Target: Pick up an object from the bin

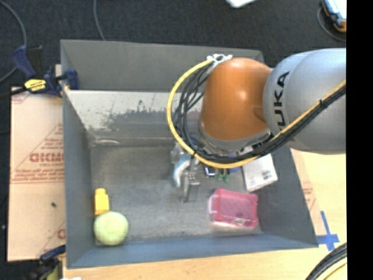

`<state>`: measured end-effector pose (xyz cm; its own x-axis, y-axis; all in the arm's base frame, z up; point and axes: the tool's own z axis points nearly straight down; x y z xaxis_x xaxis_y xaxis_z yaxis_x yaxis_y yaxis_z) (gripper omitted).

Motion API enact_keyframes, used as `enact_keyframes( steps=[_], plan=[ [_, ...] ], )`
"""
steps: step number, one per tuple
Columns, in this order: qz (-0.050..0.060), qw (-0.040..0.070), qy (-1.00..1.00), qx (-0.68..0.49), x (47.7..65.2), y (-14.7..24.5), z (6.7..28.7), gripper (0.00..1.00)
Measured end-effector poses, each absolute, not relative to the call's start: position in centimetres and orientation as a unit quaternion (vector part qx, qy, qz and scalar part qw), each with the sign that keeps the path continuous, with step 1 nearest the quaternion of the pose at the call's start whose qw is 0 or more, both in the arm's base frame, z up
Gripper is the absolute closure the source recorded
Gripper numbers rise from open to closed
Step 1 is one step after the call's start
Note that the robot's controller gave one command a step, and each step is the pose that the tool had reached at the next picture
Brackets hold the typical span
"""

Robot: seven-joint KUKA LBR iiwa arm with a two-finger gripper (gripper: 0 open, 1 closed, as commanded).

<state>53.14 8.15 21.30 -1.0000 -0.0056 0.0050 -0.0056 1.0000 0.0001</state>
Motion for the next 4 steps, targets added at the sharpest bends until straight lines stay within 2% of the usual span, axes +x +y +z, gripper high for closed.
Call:
enact_keyframes(
  steps=[1,2,3,4],
  plan=[
    [0.0,0.0,-1.0,0.002,53.2,8.1,21.6,0.0],
    [0.0,0.0,-1.0,-0.012,57.9,6.4,21.6,0.0],
    [0.0,-0.002,-0.997,0.082,54.8,4.1,17.9,0.0],
    [0.0,-0.002,-0.99,0.14,56.9,2.2,16.2,0.0]
  ],
)
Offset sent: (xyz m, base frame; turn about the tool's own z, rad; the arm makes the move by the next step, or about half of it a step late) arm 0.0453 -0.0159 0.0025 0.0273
